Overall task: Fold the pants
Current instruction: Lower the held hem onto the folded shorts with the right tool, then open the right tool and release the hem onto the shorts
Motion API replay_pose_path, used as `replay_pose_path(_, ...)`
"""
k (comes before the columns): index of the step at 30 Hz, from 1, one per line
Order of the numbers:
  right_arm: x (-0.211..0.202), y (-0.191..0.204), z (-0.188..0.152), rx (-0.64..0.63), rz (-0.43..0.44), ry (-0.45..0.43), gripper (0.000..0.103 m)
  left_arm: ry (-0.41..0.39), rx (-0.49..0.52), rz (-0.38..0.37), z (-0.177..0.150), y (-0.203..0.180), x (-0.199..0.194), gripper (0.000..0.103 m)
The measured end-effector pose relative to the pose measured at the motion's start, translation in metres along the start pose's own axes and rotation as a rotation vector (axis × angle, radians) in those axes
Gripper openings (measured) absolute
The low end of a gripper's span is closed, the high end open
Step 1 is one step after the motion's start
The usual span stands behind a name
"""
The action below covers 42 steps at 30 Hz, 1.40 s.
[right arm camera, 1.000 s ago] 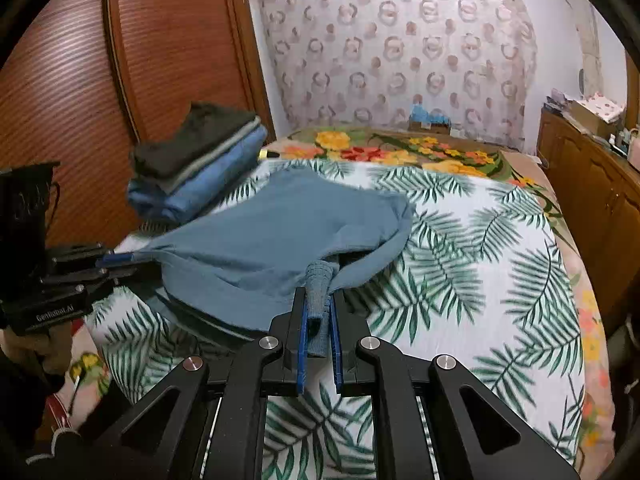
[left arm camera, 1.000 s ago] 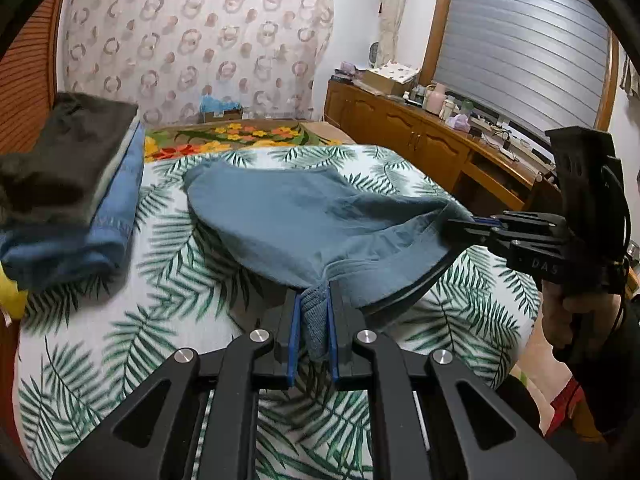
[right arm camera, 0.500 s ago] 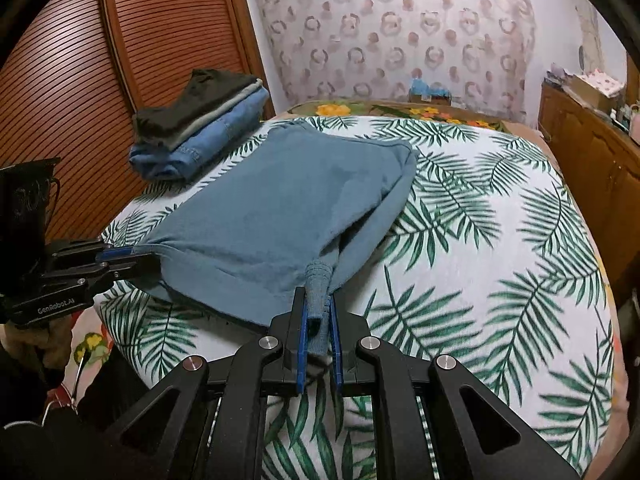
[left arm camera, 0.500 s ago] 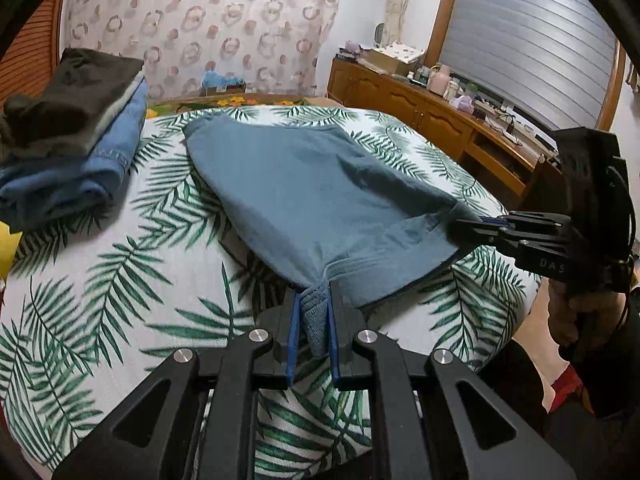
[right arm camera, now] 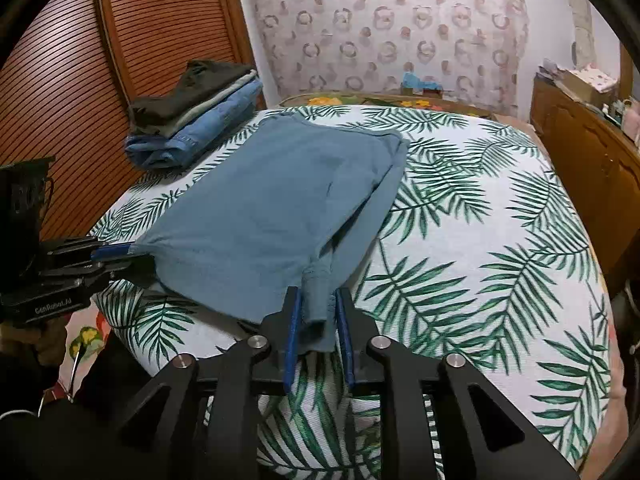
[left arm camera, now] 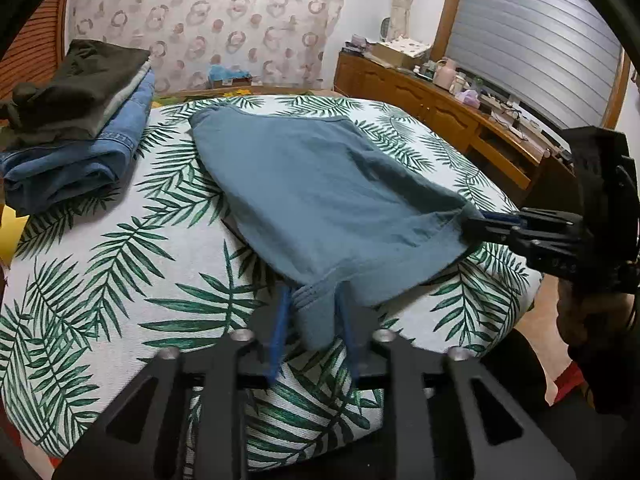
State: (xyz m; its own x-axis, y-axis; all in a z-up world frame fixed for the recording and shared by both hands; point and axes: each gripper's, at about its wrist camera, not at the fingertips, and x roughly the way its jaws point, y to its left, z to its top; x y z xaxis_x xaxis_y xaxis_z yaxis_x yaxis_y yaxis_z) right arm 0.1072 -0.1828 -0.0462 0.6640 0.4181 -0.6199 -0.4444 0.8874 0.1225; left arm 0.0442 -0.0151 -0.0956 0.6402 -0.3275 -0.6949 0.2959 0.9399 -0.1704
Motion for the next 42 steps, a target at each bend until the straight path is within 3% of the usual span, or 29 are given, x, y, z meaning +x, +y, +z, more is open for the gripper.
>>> replay_pose_path(1,-0.003,-0.002,0.0,0.001,-0.004,-0.006,0.022,-0.012,-0.002,0.003,0.001,0.0,-0.002,0.048)
replay_pose_path(5,-0.012,-0.011,0.006,0.005,-0.024,-0.035,0.027,-0.048,-0.007,0.014,0.005,0.005,-0.007,0.068)
replay_pose_path(14,-0.001,-0.015,0.032,-0.034,-0.041,-0.066,0.027,-0.02,-0.004,0.049,0.005,0.01,0.01,0.068)
replay_pose_path(23,0.08,-0.044,0.098,-0.059,-0.051,-0.012,0.027,-0.022,-0.041,0.08,0.01,0.023,0.021,0.068)
replay_pose_path(29,0.124,-0.053,0.124,-0.029,-0.048,0.046,0.027,-0.003,-0.044,0.089,0.01,0.026,0.029,0.068)
replay_pose_path(33,0.145,-0.055,0.131,-0.019,-0.093,0.079,0.027,0.004,-0.051,0.088,0.007,0.029,0.033,0.068)
replay_pose_path(38,0.159,-0.055,0.139,-0.018,-0.103,0.098,0.006,0.003,-0.035,0.095,0.007,0.027,0.033,0.068)
replay_pose_path(42,0.155,-0.054,0.146,-0.036,-0.155,0.056,0.003,-0.001,-0.031,0.097,0.006,0.028,0.033,0.068)
